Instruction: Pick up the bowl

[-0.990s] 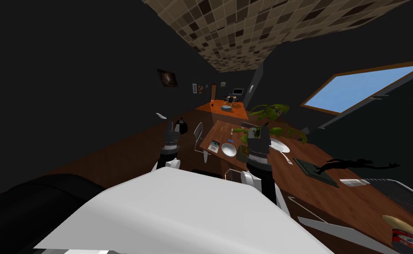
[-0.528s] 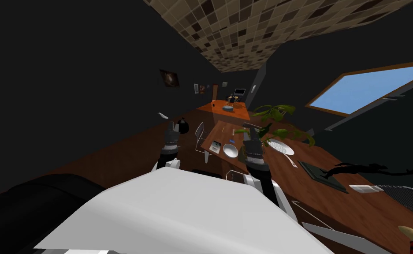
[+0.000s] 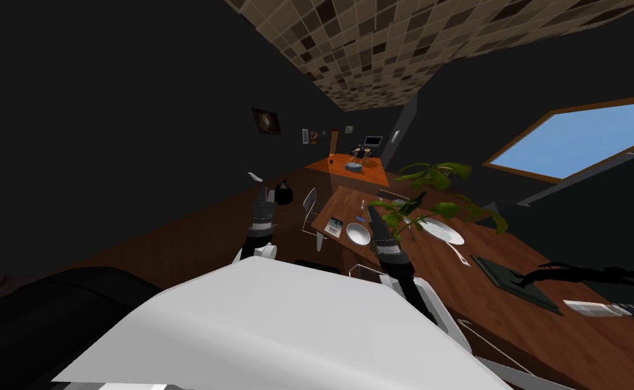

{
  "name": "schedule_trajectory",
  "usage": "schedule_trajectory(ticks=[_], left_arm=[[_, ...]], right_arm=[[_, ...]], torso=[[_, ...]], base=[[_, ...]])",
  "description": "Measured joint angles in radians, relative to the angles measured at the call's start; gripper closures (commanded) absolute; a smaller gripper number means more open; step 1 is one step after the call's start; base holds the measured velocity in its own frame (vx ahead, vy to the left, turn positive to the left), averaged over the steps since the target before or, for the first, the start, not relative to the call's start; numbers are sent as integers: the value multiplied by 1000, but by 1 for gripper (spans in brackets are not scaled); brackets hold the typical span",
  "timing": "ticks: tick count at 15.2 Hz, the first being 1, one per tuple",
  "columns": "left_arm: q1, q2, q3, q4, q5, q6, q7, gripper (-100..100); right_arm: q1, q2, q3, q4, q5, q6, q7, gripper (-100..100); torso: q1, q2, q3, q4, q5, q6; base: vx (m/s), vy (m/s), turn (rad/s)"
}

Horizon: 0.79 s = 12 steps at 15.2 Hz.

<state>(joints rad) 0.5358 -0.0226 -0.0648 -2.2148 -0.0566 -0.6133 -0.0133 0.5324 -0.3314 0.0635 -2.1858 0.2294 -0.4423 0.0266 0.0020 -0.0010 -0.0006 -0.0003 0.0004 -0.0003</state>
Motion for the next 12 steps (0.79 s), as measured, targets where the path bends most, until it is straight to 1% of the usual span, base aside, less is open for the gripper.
schedule_trajectory(ticks=[5, 8, 10, 12], left_arm=[[0, 0, 0, 0, 0, 0, 0, 0], [0, 0, 0, 0, 0, 0, 0, 0], [0, 0, 0, 0, 0, 0, 0, 0], [0, 0, 0, 0, 0, 0, 0, 0]], right_arm=[[4, -97, 19, 52, 83, 23, 18, -100], [6, -160, 29, 100, 139, 28, 29, -100], [16, -205, 36, 115, 176, 41, 35, -100], [18, -244, 47, 145, 216, 49, 44, -100]], torso=[[0, 0, 0, 0, 0, 0], [1, -1, 0, 0, 0, 0], [1, -1, 0, 0, 0, 0], [1, -1, 0, 0, 0, 0]], base=[[16, 37, 96], [21, 41, 80], [22, 44, 114], [23, 41, 102]])
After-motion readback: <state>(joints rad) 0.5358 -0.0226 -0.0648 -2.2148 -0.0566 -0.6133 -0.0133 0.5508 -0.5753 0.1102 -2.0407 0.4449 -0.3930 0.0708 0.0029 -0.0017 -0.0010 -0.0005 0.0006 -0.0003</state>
